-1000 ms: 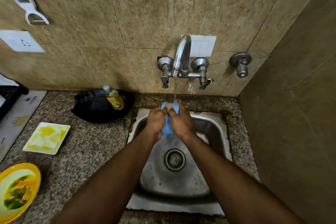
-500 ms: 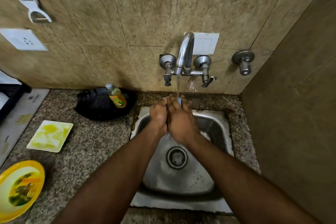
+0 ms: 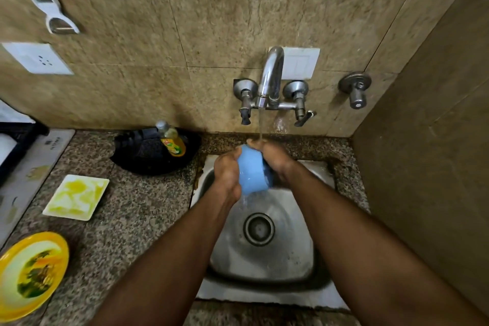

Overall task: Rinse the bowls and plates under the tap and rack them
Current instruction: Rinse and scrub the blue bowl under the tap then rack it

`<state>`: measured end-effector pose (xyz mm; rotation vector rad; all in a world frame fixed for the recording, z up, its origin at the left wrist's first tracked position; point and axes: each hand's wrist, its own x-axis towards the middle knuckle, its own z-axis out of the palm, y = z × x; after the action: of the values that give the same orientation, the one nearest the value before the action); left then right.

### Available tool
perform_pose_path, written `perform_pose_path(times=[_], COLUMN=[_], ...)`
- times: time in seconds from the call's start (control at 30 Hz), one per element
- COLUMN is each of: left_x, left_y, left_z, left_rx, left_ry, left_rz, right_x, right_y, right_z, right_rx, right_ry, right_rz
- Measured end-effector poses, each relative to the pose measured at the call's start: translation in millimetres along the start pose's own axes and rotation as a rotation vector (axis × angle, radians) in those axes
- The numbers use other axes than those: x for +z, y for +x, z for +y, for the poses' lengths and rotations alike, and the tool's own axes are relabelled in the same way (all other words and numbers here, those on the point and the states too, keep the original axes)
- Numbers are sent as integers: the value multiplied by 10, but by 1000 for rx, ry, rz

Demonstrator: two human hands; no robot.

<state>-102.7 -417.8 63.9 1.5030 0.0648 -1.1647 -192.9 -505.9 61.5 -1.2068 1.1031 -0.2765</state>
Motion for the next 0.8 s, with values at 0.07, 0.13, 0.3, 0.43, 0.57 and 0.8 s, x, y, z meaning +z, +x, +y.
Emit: perform_pose_path(times=[0.07,0.13,0.3,0.43,0.57,0.8], left_x=[-42,-53,-11,7,16,104], left_y=[20,34,75,68,113,94], left_z=[76,196,226,10,-34,93], left_rx=[-52,-120,-81,146,186,133], left_ry=[-54,-68,81,235,133,18], left_rz=[-81,-171,-252,-282,-197,-186], right_x=[-21,4,43,-30,78,85], right_y=[-48,-99,-196,-176,-64,-168], right_z=[151,295,216,89,321,327], right_rx=[-32,-98,92,340,-71,-276], right_ry=[116,33,191,273,-155,-336], right_rz=[-54,-25,129,76,332,434])
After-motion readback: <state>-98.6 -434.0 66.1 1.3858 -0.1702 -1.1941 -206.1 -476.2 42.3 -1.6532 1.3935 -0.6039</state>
